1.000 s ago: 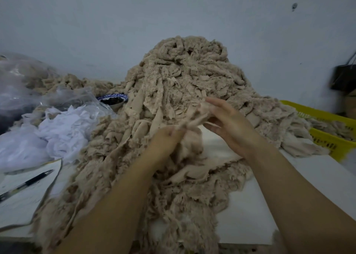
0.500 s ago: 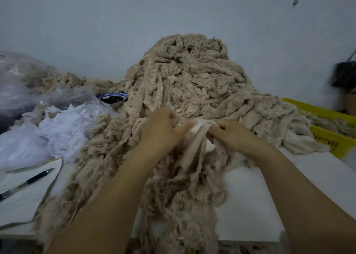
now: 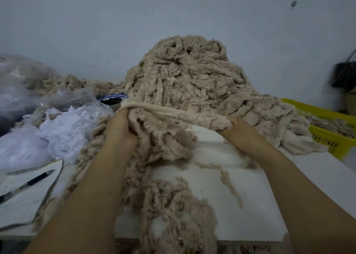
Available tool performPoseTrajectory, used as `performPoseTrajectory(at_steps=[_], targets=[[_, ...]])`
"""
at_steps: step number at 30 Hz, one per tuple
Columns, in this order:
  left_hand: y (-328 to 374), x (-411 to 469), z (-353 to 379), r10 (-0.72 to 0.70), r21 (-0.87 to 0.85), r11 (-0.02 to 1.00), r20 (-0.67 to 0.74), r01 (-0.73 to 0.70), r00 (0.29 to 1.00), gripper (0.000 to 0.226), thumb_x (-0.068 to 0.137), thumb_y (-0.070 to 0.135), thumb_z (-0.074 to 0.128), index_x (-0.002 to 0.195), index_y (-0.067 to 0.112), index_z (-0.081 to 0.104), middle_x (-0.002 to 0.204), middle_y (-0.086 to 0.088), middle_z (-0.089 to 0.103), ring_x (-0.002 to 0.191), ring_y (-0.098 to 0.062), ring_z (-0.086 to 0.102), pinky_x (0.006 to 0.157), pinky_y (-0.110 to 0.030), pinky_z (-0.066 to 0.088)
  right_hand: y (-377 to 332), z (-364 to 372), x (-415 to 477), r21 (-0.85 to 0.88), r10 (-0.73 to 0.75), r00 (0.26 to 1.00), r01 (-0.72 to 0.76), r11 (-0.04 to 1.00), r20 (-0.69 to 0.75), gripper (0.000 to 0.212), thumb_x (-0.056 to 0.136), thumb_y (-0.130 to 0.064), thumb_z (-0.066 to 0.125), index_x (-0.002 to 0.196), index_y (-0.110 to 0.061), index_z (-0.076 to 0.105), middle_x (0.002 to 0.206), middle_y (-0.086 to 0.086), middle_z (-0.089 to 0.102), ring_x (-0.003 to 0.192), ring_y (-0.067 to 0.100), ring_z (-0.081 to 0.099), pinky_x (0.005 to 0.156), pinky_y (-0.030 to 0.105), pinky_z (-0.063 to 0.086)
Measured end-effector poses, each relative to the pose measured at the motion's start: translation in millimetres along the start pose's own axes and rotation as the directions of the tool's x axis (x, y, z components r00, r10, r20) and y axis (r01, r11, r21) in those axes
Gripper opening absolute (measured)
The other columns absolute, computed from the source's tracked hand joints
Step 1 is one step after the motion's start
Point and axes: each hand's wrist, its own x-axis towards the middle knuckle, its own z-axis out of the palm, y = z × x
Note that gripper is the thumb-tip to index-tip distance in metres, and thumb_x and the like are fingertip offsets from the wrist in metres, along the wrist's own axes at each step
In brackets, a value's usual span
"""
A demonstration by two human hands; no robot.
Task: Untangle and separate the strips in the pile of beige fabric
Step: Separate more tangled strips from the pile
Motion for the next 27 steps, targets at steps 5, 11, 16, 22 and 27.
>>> performPoseTrajectory(at_steps=[5, 11, 16, 22, 27], targets=[[8.2, 1.7, -14.8, -0.004, -0.117, 0.993, 0.059, 0.01, 0.998, 0.031, 0.097, 0.01, 0.048, 0.121, 0.0, 0.065, 0.115, -0.017, 0.07, 0.117, -0.03, 0.062, 0.109, -0.045, 0.044, -3.4, 1.4, -1.3, 0.372, 0.016, 0.99, -0.066, 0.926, 0.138, 0.021, 0.094, -0.039, 0.063, 0.113, -0.031, 0.063, 0.102, -0.008, 0.072, 0.082, 0.004, 0.069, 0.068, 0.016, 0.05], [9.0, -5.7, -19.7, -0.062, -0.063, 0.996, 0.076, 0.067, 0.995, 0.03, 0.099, 0.023, 0.047, 0.117, 0.011, 0.069, 0.107, -0.012, 0.075, 0.1, -0.029, 0.071, 0.083, -0.046, 0.058, -3.6, 2.0, -2.7, 0.084, -0.095, 0.993, 0.1, 0.991, -0.064, 0.024, 0.102, -0.023, 0.051, 0.089, -0.038, 0.065, 0.09, -0.007, 0.055, 0.055, 0.001, 0.051, 0.046, 0.006, 0.037], [7.1, -3.2, -18.6, -0.067, 0.064, 0.996, 0.091, 0.062, 0.994, 0.03, 0.101, 0.025, 0.048, 0.117, 0.015, 0.07, 0.106, -0.008, 0.075, 0.092, -0.025, 0.074, 0.067, -0.037, 0.061, -1.5, 3.3, 3.0, 0.145, -0.105, 0.919, 0.171, 0.975, -0.38, 0.032, 0.102, -0.016, 0.049, 0.089, -0.043, 0.062, 0.096, -0.013, 0.062, 0.07, -0.005, 0.053, 0.056, 0.002, 0.038], [6.0, -1.8, -14.9, -0.123, 0.154, 0.982, 0.107, 0.106, 0.987, 0.028, 0.098, 0.03, 0.052, 0.104, 0.014, 0.073, 0.084, -0.007, 0.076, 0.067, -0.021, 0.072, 0.065, -0.037, 0.062, -2.0, 6.2, 7.6, 0.221, 0.009, 0.887, 0.105, 0.97, -0.461, 0.029, 0.102, -0.024, 0.045, 0.088, -0.045, 0.06, 0.085, -0.012, 0.062, 0.065, 0.003, 0.056, 0.055, 0.02, 0.044], [2.5, -2.2, -13.7, -0.189, 0.185, 0.973, 0.297, 0.138, 0.936, 0.051, 0.101, 0.043, 0.041, 0.08, 0.008, 0.073, 0.07, -0.008, 0.071, 0.051, -0.02, 0.066, 0.043, -0.022, 0.05, -13.2, 7.3, 7.2, 0.333, 0.004, 0.918, 0.14, 0.932, -0.397, 0.031, 0.102, -0.015, 0.044, 0.091, -0.037, 0.063, 0.076, -0.01, 0.063, 0.065, 0.01, 0.055, 0.055, 0.018, 0.045]])
